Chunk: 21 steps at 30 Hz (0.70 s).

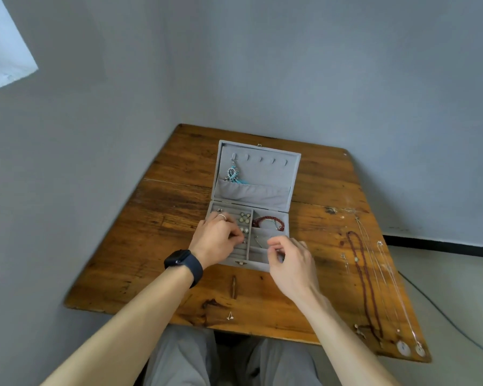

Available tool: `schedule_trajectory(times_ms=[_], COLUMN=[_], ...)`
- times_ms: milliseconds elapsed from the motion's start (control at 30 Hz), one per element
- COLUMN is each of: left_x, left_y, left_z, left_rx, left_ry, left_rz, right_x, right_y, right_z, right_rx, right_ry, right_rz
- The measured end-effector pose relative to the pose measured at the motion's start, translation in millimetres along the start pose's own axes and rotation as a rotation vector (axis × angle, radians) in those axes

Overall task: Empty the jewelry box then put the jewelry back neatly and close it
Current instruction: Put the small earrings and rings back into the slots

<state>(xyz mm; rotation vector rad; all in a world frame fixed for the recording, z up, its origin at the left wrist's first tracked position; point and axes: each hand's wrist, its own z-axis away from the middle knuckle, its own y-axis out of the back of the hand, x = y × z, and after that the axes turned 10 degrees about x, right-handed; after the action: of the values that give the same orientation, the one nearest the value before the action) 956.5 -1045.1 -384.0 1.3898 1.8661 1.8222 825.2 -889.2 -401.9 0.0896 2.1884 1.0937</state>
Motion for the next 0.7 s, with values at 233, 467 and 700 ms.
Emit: schedule_trajectory(times_ms=[233,467,700], left_x=[6.2,9.0,22.9], left_y=[-8.8,-4.0,-3.6], left_z=[10.7,12.6,29.9], left_rx=[0.174,0.232,0.267], left_ry=[-0.028,-0.337,-0.409], left_rz=[-0.128,-0.351,-0.428], right_x=[7.2,15.6,14.8], right_y=[1.1,-6.9,-7.6], right_z=[10.0,26.5,34.8], right_rx=[-0.013,0.089,0.093], right_ry=[0.061,0.147,0.159], right_rz=[-0.024,-0.018,0.012])
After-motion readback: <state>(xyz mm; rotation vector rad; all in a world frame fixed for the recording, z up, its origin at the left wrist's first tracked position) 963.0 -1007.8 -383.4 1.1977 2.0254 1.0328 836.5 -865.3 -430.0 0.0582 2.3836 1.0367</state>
